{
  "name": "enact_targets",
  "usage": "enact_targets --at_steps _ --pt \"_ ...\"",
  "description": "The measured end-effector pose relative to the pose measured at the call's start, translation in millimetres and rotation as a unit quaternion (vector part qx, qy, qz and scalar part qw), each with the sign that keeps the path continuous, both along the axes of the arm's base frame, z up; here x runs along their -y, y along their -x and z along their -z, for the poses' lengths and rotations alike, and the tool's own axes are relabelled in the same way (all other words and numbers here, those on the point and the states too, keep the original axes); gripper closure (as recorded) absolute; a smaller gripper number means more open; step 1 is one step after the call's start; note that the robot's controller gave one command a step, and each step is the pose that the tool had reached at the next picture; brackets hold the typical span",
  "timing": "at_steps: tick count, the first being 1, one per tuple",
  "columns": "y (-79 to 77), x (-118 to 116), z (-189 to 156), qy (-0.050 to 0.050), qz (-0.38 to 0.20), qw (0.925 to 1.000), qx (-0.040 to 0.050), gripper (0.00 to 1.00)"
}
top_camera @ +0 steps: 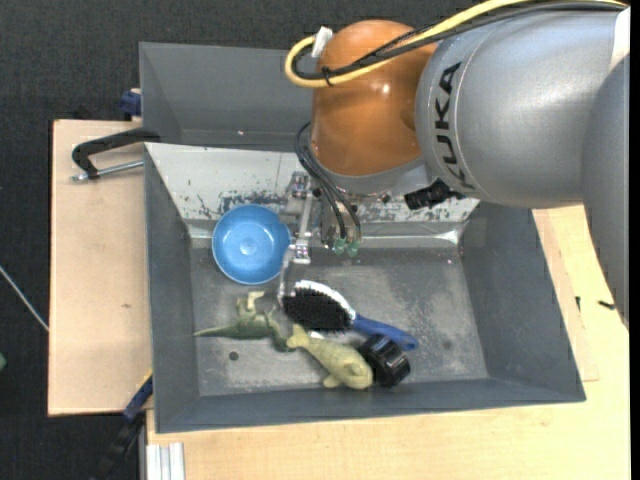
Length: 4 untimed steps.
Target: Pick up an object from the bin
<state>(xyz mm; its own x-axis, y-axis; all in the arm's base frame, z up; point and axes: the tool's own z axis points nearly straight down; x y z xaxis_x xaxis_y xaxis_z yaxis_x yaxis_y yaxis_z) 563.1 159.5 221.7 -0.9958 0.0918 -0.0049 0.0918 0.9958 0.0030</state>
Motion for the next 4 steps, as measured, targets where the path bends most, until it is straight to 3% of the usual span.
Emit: enact_targets --at_steps 1,2,3,4 --pt "66.7 3 137 0.002 -0.029 0.9996 -0.006 0.0" --pt "63.9 3 132 0.0 -0.029 0.9996 -0.0025 1.0" --pt "40.3 55 -17 0.001 -0.058 0.9983 0.0051 1.0" --pt "42.4 53 -12 0.001 -0.06 0.9982 -0.0002 0.0"
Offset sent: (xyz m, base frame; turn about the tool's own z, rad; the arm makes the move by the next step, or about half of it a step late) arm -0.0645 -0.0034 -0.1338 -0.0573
